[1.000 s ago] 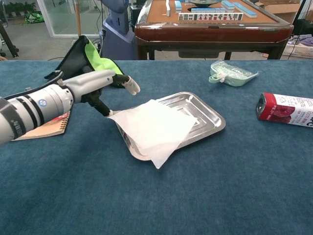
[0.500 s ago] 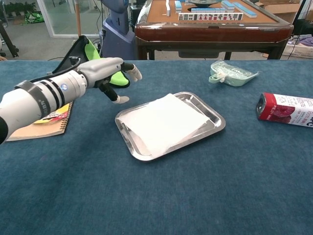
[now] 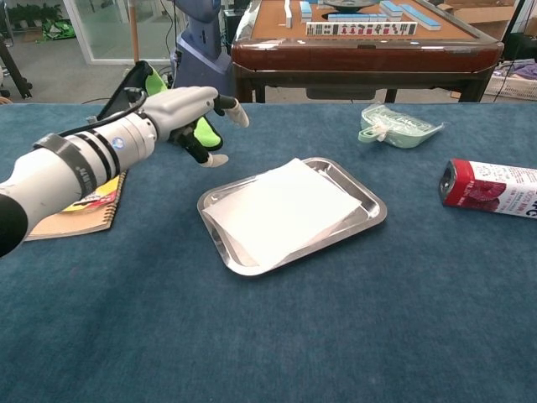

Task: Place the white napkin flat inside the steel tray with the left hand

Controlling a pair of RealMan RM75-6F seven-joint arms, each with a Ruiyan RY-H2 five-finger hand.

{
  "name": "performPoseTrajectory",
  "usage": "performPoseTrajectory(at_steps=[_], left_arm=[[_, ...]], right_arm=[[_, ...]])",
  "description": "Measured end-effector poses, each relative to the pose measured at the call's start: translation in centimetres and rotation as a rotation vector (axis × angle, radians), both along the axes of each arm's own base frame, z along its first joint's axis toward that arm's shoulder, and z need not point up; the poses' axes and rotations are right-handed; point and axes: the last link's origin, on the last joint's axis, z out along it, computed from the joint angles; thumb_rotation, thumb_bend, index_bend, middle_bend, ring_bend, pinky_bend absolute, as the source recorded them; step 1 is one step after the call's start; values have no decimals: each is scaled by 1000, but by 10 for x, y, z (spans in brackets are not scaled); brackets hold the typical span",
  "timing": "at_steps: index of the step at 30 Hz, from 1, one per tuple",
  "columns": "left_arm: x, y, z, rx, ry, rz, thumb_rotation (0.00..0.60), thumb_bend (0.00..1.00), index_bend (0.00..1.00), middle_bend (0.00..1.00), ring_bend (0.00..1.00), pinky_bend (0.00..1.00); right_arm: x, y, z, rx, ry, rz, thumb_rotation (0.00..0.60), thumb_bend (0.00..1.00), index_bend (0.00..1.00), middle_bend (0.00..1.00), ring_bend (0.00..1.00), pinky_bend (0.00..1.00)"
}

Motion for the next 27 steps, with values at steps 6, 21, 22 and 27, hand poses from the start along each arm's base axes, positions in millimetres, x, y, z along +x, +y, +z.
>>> performPoseTrajectory(at_steps=[6,21,22,27], left_arm=[[0,-20,17,-44,-11,-103,600,264,411,750,673,615],[-5,-66,27,-346,176,-168,161,380,257,1000,1000,1000],[-5,-68,26,-360,197,-166,148,381,254,1000,1000,1000],[-5,-72,24,-391,251,-153,143,381,245,1000,1000,1000]], right_arm=[[2,-3,-3,9,-1,8,600,85,210,313,200,253],[2,-6,-6,14,2,1,600,85,210,313,200,253],[2,-6,-6,13,2,1,600,84,210,313,200,253],[1,-5,-5,8,1,-1,600,85,210,313,200,253]])
